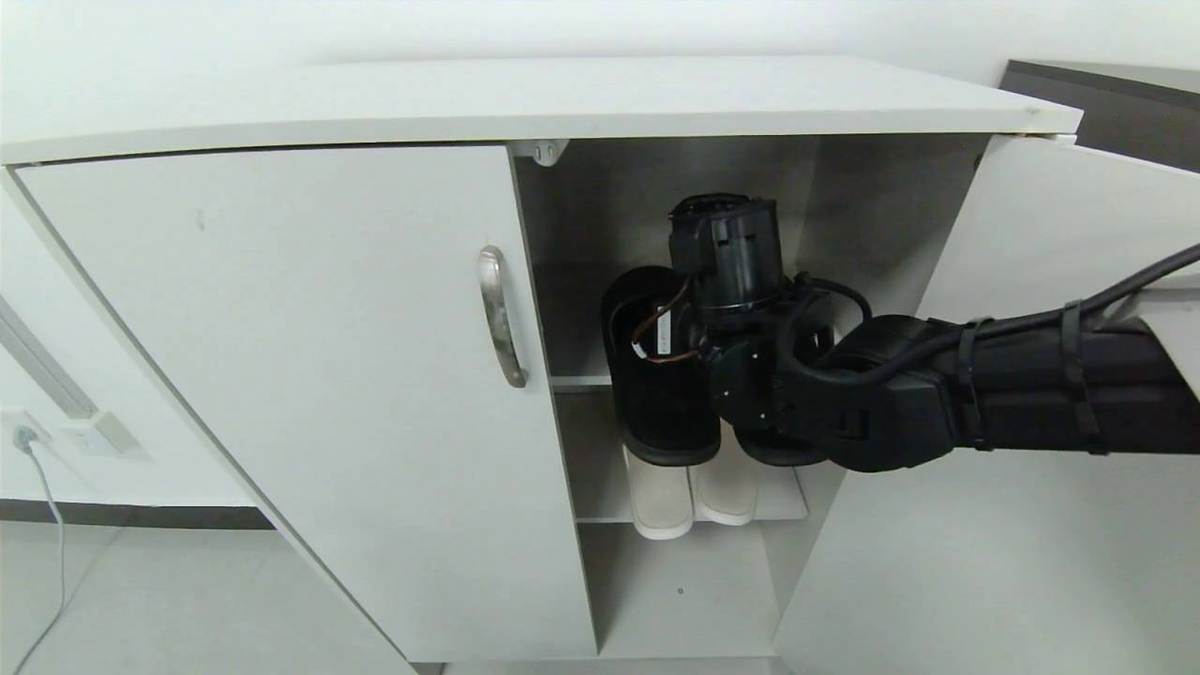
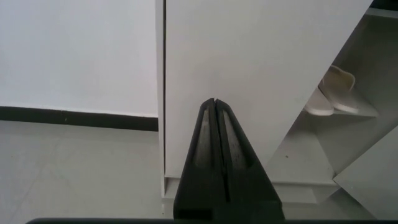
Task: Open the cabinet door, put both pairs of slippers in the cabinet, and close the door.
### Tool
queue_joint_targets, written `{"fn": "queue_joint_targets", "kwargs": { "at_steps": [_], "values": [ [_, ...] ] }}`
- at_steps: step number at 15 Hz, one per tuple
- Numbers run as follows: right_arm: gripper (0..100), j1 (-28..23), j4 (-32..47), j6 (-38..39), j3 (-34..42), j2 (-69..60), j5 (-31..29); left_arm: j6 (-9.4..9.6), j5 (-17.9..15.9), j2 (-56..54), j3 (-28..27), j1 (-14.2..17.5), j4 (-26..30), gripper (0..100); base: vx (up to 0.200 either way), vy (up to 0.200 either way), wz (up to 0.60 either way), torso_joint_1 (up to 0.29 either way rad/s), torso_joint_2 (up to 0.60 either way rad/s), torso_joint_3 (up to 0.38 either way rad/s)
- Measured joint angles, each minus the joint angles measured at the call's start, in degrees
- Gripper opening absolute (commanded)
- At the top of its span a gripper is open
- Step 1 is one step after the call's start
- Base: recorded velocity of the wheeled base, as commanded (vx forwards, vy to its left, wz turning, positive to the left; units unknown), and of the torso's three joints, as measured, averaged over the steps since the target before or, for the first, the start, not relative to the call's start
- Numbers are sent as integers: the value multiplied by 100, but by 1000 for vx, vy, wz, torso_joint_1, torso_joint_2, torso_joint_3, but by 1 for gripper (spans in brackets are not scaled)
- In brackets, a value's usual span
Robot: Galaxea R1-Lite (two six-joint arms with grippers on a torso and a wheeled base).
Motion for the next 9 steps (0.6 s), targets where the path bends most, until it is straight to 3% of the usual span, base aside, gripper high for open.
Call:
{"fn": "queue_joint_targets", "kwargs": {
  "at_steps": [9],
  "values": [
    [0,-274,983,5,-1684,684,11,-6,9,0,0,0,0,0,0,0,0,0,0,0]
  ]
}}
